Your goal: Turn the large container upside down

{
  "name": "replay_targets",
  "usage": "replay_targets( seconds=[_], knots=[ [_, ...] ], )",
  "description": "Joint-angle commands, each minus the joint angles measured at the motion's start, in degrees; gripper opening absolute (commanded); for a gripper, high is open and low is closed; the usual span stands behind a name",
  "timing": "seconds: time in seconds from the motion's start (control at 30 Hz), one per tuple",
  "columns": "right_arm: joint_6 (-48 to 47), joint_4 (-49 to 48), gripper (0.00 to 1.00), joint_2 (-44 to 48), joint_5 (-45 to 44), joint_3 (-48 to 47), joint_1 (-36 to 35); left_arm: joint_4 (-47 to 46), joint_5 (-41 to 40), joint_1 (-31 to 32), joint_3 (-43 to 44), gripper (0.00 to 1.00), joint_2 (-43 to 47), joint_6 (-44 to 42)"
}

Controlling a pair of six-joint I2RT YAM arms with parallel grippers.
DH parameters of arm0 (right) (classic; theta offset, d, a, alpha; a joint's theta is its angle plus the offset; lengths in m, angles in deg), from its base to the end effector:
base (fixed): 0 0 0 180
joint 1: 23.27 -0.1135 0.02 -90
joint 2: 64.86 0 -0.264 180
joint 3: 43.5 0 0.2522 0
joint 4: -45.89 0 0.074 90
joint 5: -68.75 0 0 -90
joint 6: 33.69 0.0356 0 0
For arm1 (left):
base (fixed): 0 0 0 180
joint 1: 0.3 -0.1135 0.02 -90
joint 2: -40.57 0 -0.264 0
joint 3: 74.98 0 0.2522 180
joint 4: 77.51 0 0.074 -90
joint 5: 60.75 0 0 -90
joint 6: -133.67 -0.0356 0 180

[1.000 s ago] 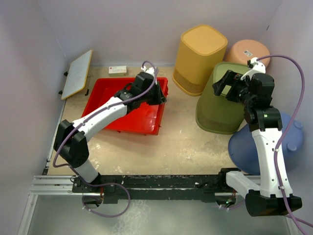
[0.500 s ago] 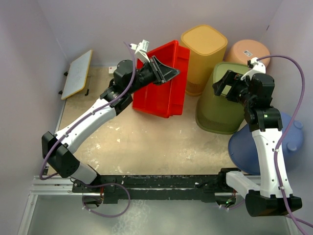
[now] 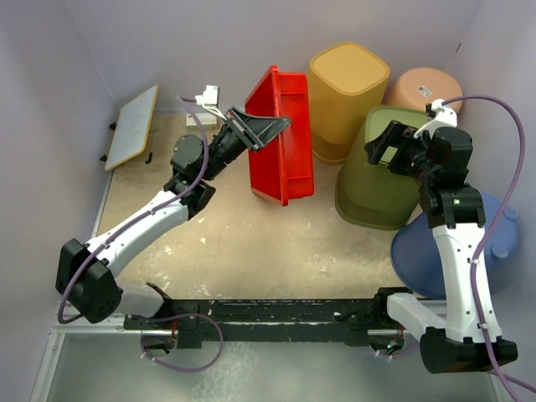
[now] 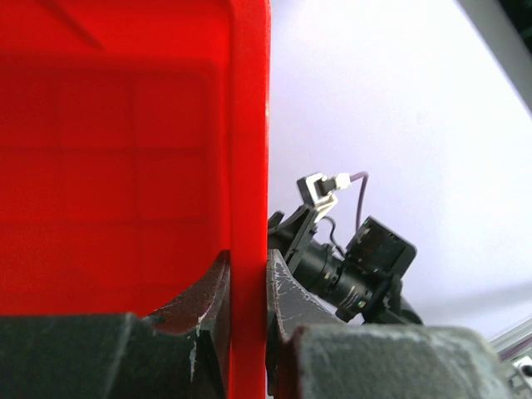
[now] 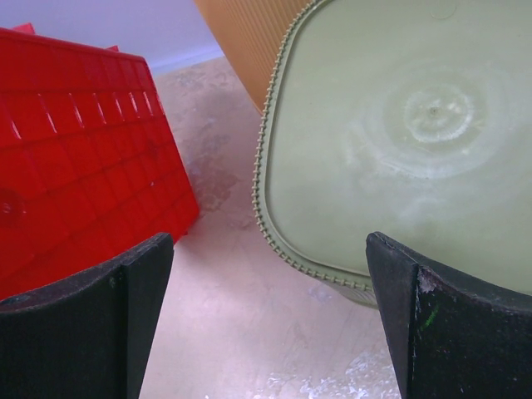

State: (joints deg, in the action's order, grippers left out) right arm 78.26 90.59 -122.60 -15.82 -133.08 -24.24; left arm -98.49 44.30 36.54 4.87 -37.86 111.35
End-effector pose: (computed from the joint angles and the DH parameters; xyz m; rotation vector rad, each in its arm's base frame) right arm 0.1999 0.0068 0.4454 0.2620 1.7905 0.3705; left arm 0.2501 -0.1989 0.4197 -0.1033 1.3882 -1.7237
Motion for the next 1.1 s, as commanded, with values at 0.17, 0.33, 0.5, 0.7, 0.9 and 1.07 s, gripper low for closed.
replay_targets(
  seconds=[0.17, 0.33, 0.5, 0.7, 0.9, 1.07],
  knots=[
    [-0.07, -1.48, 1.0, 0.87, -0.68, -1.1, 0.0, -35.72, -3.81, -2.47, -11.0, 0.0, 3.18, 11.88],
    [-0.16, -1.5, 1.0, 0.77, -0.6, -0.83, 0.01, -43.31, -1.95, -3.72, -19.22, 0.0, 4.26, 8.21],
    [-0.25, -1.63, 1.0, 0.44, -0.35, -0.79, 0.0, -46.74, -4.82, -3.93, -30.16, 0.0, 7.79, 5.83],
    [0.08, -2.22, 1.0, -0.14, 0.8, -0.31, 0.0, -45.06, -17.57, -3.93, -43.04, 0.0, 17.63, 1.33],
    [0.35, -2.64, 1.0, -0.71, 1.59, -0.13, -0.05, -32.87, -28.43, -3.89, -50.41, 0.0, 30.17, -1.57],
    [0.63, -2.97, 1.0, -0.97, 2.12, 0.2, -0.08, -26.19, -33.73, -3.88, -53.7, 0.0, 35.08, -0.22]
  ],
)
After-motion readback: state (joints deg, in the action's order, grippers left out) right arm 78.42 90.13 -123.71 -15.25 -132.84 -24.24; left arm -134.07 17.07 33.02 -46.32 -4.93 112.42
